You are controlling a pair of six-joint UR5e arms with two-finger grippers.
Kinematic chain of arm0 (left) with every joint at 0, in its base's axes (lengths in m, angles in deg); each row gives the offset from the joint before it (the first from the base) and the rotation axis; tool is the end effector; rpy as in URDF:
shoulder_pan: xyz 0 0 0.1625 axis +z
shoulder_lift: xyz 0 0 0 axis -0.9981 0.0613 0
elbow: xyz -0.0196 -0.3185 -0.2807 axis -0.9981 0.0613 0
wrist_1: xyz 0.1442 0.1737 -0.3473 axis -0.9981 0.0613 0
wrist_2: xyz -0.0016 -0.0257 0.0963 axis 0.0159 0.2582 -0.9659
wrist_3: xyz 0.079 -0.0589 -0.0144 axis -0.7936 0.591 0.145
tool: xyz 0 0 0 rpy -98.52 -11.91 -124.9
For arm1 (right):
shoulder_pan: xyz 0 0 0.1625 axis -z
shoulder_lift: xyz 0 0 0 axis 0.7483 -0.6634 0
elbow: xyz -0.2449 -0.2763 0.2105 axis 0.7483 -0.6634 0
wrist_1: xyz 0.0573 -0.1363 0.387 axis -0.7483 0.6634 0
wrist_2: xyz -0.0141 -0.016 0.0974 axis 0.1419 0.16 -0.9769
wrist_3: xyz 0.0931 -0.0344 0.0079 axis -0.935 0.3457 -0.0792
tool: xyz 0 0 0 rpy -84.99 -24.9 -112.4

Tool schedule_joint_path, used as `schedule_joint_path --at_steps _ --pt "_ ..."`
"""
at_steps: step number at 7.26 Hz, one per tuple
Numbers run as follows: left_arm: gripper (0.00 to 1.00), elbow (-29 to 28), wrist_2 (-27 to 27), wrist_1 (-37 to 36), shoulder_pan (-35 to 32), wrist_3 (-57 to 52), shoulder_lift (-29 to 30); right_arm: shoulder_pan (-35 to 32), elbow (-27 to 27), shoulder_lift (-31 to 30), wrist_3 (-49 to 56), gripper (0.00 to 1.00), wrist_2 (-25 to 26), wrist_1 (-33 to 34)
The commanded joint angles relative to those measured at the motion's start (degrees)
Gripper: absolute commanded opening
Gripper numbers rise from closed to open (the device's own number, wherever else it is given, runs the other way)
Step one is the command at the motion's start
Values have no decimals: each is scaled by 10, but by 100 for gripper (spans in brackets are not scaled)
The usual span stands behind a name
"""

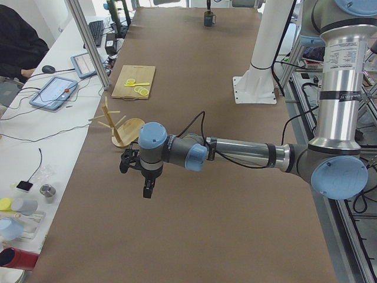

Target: Hang cup on storage rack

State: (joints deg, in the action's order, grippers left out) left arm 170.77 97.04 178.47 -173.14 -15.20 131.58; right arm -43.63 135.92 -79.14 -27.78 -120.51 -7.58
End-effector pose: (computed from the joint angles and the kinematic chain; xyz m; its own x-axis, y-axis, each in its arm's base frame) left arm -0.0379 -0.5122 0.6005 0.7410 0.0640 -0.6685 0.0650 0.9839 0.1663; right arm 0.0657 -0.3025 0.8055 0.6037 0.0543 0.7953 0.0568 0.9922 -0.1109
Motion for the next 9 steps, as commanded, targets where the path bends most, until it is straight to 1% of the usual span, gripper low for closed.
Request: schedule_joint_path --at_steps 1,2,3,4,5,6,7,8,9 --pt "98 -2 -1 0 0 0 -1 1 -26 17 -1 55 -16 0" --pt "98 -2 -1 0 0 0 -1 1 -26 17 -1 33 -19 0" --pt "98 -1 0 0 0 1 -1 1 -22 17 -1 2 -19 -8" --pt "98 -1 0 0 0 1 -1 1 -22 17 -1 0 -20 -26" --pt "98 -2 1 0 0 1 -1 2 -13 17 -1 0 -29 -30" --pt "98 -2 1 0 0 1 -1 12 3 33 -8 0 -37 -17" --pt "98 -3 1 0 0 1 -1 12 36 35 -35 0 -48 15" --pt "98 -3 1 0 0 0 -1 9 97 35 -42 0 -64 85" --pt "98 -3 1 0 0 -1 -1 3 188 38 -46 0 -67 191"
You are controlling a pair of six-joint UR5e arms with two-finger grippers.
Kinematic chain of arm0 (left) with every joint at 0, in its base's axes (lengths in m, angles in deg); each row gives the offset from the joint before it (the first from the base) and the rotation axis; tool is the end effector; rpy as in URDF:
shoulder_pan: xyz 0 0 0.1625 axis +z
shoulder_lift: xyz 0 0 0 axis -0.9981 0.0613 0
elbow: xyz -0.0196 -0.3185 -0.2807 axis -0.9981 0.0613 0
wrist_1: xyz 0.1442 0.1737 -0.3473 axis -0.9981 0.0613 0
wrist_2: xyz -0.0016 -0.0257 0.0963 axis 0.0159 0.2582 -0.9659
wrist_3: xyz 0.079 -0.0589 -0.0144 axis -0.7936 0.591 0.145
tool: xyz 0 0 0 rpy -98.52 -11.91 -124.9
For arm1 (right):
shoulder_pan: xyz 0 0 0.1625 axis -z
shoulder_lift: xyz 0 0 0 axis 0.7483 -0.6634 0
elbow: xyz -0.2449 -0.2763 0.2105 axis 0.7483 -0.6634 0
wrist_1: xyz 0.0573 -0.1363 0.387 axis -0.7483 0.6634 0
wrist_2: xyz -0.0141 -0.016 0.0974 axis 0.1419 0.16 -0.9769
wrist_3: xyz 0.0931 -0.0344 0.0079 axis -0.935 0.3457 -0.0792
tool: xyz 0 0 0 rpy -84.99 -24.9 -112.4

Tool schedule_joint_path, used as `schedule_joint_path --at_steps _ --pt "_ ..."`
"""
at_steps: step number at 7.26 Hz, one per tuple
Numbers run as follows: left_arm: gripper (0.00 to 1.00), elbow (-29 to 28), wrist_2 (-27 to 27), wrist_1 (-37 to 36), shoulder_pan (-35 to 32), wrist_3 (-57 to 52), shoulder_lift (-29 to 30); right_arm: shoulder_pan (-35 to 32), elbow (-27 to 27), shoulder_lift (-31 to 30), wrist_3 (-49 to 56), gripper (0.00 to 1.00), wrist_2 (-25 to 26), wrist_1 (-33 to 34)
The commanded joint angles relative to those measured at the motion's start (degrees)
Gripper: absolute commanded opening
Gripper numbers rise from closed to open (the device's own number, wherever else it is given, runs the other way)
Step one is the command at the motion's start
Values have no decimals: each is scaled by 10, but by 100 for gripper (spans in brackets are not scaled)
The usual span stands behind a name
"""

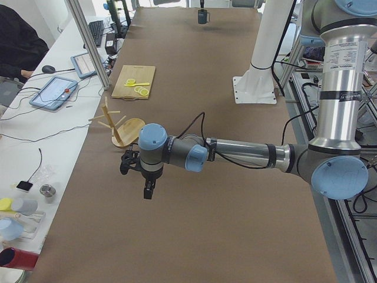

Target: Hang cup on storage rack

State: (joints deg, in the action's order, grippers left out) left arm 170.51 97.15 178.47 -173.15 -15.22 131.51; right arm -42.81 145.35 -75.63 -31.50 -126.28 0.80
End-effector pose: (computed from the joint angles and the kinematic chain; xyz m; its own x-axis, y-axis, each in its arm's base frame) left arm -0.0379 -0.5115 0.6033 0.7399 0.0607 -0.6699 0.0647 0.9849 0.1607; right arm 0.0569 -0.3623 0.7138 0.5267 0.0540 0.8483 0.0242 0.9966 -0.0785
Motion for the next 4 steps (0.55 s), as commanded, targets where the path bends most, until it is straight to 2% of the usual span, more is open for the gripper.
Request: schedule_joint_path --at_steps 1,2,4 --pt "98 0 1 0 -1 -1 -1 -5 190 16 -69 0 -13 196" --pt "98 0 1 0 -1 -2 0 -5 245 60 -201 0 -16 224" --pt "98 0 2 0 0 -1 -1 41 258 168 -388 0 -16 222"
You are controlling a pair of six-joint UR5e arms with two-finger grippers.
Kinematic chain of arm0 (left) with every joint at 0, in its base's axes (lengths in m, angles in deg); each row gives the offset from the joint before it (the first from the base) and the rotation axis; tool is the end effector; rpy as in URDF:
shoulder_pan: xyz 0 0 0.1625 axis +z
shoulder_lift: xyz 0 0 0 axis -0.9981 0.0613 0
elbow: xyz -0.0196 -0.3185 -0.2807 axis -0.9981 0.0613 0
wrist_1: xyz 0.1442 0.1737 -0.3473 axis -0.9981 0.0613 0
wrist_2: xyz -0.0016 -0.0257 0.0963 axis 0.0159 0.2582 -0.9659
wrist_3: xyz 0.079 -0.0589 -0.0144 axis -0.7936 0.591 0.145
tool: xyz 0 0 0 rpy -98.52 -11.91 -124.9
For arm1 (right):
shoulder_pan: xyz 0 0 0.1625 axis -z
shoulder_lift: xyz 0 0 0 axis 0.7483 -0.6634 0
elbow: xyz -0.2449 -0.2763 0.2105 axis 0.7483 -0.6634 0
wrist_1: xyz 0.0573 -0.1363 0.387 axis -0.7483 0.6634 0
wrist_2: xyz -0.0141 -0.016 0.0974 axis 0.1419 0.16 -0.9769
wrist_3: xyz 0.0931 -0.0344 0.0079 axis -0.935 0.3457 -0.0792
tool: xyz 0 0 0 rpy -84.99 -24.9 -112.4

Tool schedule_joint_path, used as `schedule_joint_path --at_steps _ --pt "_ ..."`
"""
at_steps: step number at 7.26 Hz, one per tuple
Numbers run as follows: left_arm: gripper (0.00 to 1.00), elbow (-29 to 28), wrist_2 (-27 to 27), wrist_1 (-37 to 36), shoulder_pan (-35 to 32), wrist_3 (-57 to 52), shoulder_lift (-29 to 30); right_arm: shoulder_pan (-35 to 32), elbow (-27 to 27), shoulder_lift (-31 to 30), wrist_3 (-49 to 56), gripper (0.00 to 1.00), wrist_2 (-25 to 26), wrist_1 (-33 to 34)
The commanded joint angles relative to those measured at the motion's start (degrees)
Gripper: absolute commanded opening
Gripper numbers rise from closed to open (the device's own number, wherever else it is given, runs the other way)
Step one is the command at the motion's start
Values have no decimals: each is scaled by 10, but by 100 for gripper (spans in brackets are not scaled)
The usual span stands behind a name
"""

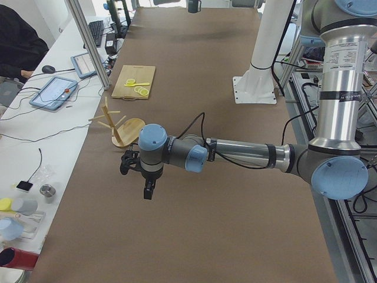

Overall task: Hang cup on storage rack
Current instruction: 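Carry the held teal mug with the right gripper toward the table center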

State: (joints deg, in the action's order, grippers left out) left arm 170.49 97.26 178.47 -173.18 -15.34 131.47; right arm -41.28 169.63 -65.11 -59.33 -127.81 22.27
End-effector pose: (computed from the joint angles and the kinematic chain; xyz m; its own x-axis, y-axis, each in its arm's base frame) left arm -0.0380 -0.5111 0.6037 0.7389 0.0620 -0.6710 0.0634 0.9849 0.1608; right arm 0.0455 -0.4267 0.4694 0.4687 0.3211 0.8229 -0.1923 0.9463 -0.2598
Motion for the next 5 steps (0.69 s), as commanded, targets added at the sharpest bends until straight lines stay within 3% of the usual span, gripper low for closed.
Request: schedule_joint_path --at_steps 1,3,5 --pt "98 0 1 0 0 1 -1 72 15 120 -233 0 4 5" --pt "98 -11 1 1 0 0 2 195 15 249 -442 0 50 4" --pt "98 -28 1 17 0 0 3 346 7 331 -620 0 168 -24"
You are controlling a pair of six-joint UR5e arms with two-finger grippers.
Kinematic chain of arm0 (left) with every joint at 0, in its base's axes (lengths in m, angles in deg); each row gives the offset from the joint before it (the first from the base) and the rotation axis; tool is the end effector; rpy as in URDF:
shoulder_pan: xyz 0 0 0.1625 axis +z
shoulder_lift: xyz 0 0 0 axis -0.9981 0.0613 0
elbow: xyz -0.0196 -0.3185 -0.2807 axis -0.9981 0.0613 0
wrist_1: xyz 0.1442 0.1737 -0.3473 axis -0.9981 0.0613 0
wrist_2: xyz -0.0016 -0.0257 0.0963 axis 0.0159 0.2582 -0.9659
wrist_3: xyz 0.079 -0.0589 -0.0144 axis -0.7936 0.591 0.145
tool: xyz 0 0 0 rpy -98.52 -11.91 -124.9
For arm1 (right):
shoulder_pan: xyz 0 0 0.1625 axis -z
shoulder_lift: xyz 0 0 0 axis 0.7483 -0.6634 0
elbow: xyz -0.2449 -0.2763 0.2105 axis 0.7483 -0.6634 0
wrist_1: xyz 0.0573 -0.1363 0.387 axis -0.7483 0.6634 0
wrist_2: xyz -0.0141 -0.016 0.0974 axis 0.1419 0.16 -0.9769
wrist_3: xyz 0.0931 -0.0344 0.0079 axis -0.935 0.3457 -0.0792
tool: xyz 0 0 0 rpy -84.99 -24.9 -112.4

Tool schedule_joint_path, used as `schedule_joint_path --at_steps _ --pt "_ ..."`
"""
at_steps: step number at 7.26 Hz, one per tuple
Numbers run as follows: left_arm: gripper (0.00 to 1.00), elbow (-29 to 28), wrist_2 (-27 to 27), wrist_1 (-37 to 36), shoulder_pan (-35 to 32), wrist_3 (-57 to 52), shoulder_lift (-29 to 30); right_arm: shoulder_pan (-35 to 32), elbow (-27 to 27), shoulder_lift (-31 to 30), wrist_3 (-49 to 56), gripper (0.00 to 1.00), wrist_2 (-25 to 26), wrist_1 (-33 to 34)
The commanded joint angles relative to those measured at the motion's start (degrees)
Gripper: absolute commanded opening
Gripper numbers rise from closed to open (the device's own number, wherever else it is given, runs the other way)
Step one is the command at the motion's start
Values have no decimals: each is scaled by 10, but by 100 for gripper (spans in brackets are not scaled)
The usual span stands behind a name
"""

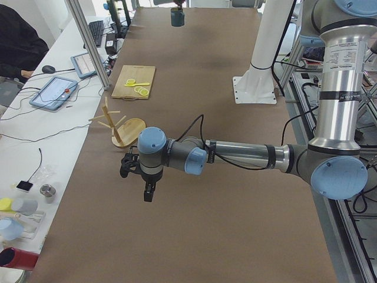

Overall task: Hang cup on storage rack
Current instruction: 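Carry the held teal mug with the right gripper toward the table center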

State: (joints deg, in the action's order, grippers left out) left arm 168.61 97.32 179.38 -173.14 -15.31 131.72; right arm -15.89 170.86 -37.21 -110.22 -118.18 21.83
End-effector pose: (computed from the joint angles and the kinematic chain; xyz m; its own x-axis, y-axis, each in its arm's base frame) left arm -0.0375 -0.5131 0.6162 0.7386 0.0537 -0.6720 0.0629 0.9870 0.1480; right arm -0.1742 -0.4945 0.2370 0.4544 0.5294 0.7164 -0.2783 0.8484 -0.4504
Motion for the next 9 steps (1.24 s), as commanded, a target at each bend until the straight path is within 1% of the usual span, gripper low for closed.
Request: schedule_joint_path --at_steps 1,2,3,4,5,6,7,9 --pt "98 -13 0 9 0 0 1 156 -35 76 -214 0 128 -78" --pt "98 -14 0 9 0 0 0 217 -88 111 -320 0 201 -137" --pt "98 -15 0 9 0 0 -1 258 -151 161 -374 0 256 -155" --pt "98 -22 -1 11 0 0 1 279 -205 206 -413 0 269 -157" --pt "98 -37 -1 41 0 1 1 293 -247 230 -445 0 284 -174" --pt "98 -47 -1 60 0 2 -1 310 -288 233 -474 0 302 -219" --pt "98 -47 -1 60 0 2 -1 315 -314 238 -503 0 306 -247" --pt "98 -45 0 61 0 2 -1 325 -315 238 -541 0 307 -249"
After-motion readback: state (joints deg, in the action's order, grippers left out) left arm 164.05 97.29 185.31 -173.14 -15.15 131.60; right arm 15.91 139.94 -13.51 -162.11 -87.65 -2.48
